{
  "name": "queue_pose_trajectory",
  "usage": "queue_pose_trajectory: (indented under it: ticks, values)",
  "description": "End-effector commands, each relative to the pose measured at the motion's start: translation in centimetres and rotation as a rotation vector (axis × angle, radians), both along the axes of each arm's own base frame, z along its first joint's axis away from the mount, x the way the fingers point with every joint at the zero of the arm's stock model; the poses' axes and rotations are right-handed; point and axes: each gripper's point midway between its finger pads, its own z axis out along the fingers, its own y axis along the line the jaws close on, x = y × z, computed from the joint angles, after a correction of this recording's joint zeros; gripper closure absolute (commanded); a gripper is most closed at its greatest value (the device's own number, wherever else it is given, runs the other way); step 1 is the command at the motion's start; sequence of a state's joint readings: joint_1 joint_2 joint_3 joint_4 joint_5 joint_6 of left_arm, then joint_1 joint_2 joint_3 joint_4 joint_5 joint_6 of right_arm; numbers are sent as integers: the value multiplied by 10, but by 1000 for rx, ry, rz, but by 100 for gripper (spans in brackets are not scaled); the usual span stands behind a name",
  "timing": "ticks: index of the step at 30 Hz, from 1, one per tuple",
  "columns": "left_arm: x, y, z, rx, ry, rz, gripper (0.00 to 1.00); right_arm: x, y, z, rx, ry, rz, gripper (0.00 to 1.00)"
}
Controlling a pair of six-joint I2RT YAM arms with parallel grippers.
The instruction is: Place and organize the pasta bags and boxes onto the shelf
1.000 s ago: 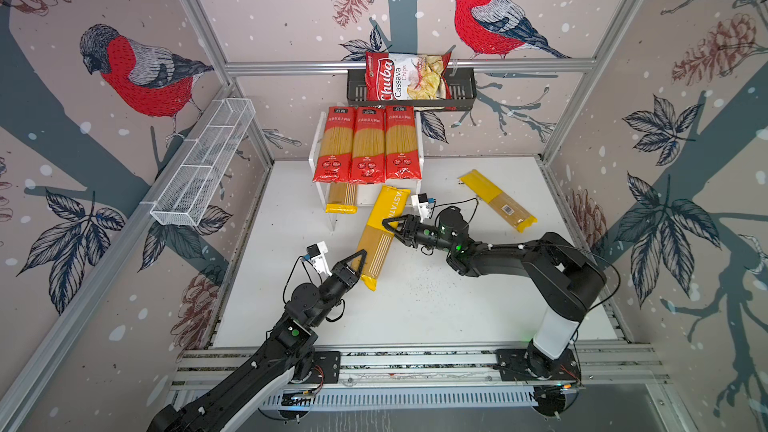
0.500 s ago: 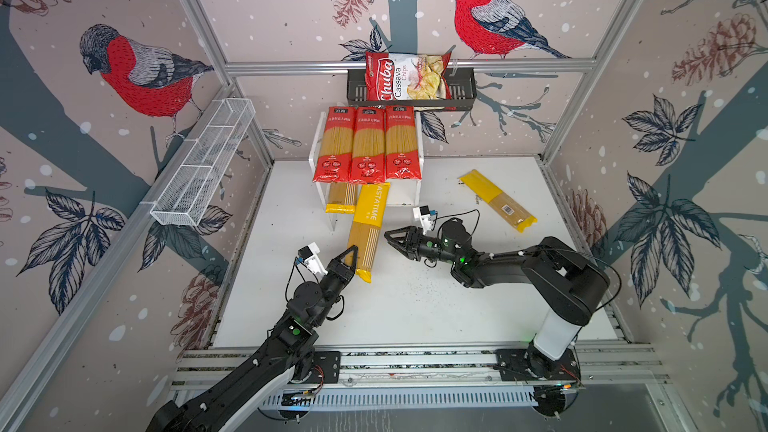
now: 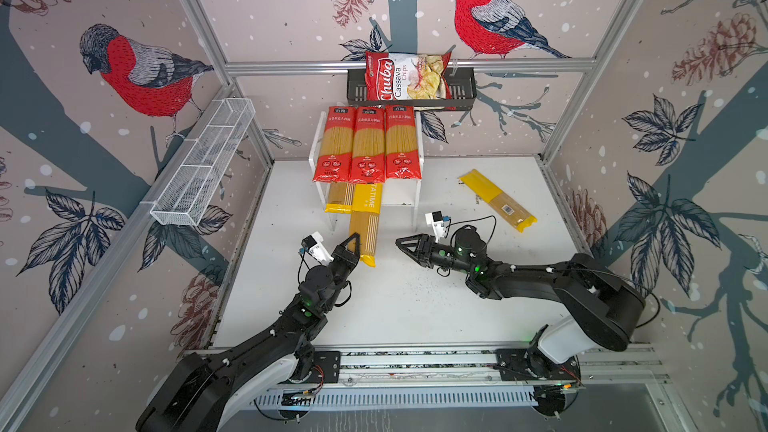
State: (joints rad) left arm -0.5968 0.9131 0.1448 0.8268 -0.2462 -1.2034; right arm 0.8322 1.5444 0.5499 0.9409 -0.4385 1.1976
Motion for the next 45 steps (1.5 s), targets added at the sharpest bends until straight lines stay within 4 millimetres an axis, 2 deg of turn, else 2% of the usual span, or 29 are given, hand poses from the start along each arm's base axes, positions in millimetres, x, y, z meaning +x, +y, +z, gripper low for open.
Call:
queue_pose_trajectory:
  ticks: [1,7,10,11,13,21,28,32,37,45]
  values:
    - [12,0,44,-51,-126,45,95,2,-4,-2,-18,-30,-20,47]
    - [37,-11,52,5,-126,73,82,2,-11,1,-27,-42,-31,47]
    - [42,-13,51,14,-123,71,69,3,-16,1,-50,-57,-44,47]
    - [43,-14,50,17,-120,69,62,3,-18,1,-57,-64,-47,47]
    - [41,-14,47,16,-115,63,55,4,-22,1,-71,-73,-58,47]
    - [30,-12,35,7,-80,33,40,4,-25,-3,-82,-73,-66,47]
    - [22,-8,31,-5,-75,29,38,-3,-11,7,-46,-84,-24,47]
    - [19,-7,32,-7,-79,19,38,-14,6,16,-9,-82,27,45]
    - [15,-9,27,-25,-67,-1,38,-14,26,24,24,-78,49,40]
    - [11,-6,25,-27,-70,0,38,-12,64,28,105,-38,115,43]
